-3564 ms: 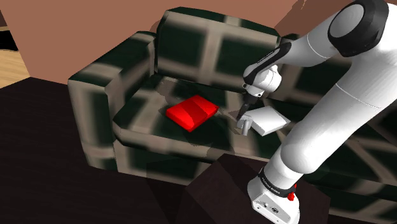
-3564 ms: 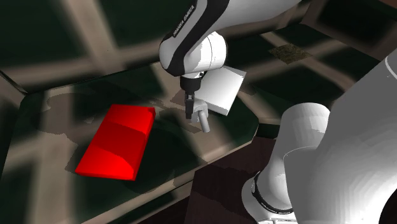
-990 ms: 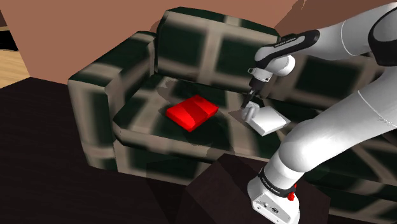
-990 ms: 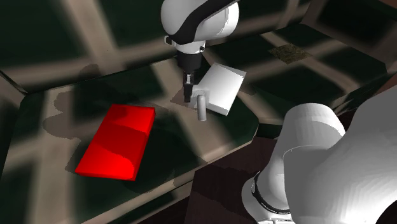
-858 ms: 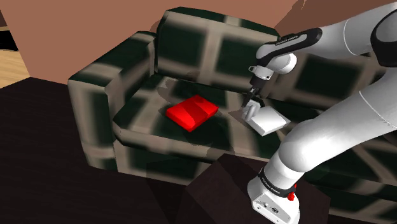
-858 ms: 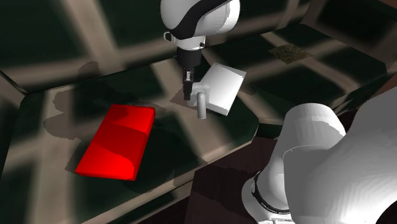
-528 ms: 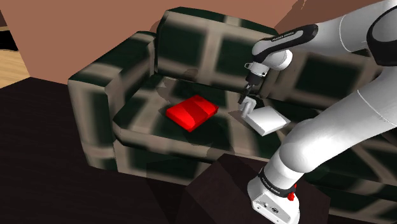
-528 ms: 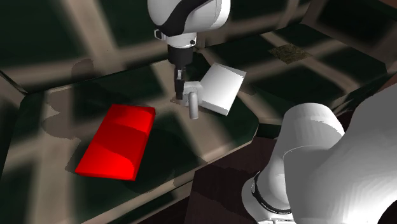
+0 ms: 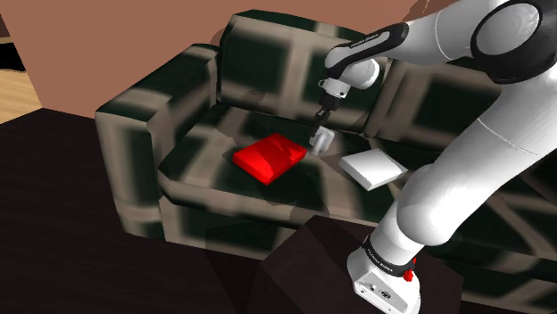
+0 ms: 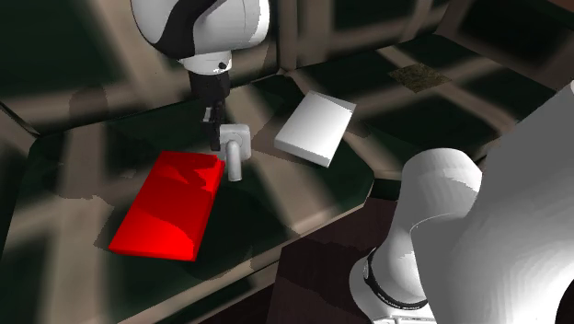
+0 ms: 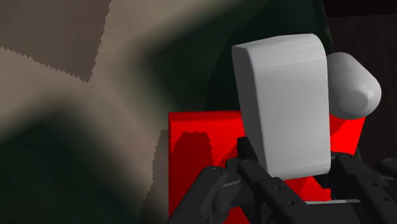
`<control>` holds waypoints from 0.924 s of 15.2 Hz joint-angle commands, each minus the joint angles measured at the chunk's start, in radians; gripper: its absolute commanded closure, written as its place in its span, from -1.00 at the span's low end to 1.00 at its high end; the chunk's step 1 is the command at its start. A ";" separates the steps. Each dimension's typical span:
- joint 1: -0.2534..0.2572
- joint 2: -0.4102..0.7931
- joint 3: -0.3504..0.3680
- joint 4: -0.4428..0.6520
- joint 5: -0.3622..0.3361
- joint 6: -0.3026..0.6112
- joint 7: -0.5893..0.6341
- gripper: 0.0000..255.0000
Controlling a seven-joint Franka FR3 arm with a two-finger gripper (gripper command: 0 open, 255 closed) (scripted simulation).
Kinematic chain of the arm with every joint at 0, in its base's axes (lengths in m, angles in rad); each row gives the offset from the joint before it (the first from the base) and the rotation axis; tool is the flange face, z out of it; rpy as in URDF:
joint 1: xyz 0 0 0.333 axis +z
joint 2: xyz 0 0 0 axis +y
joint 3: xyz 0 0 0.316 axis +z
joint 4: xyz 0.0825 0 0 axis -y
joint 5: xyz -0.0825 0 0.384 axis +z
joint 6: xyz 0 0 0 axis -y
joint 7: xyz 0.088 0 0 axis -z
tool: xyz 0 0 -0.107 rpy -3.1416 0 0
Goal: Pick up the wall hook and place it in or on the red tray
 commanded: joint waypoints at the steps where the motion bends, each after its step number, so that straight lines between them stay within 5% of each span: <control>1: 0.028 0.060 0.015 0.057 0.043 -0.001 0.015 1.00; 14: 0.098 0.421 0.107 0.468 0.230 -0.075 0.112 1.00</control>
